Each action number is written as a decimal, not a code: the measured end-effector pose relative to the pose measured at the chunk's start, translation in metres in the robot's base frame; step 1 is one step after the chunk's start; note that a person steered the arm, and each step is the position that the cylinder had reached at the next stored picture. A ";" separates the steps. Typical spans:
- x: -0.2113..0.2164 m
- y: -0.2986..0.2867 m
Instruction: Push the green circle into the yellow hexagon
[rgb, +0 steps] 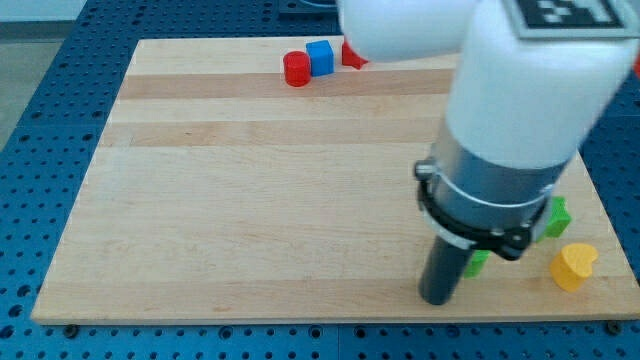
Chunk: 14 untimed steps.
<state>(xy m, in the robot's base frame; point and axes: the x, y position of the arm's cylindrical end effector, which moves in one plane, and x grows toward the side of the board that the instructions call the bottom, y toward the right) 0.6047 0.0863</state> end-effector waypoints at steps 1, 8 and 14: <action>0.000 -0.019; -0.026 0.036; -0.028 0.049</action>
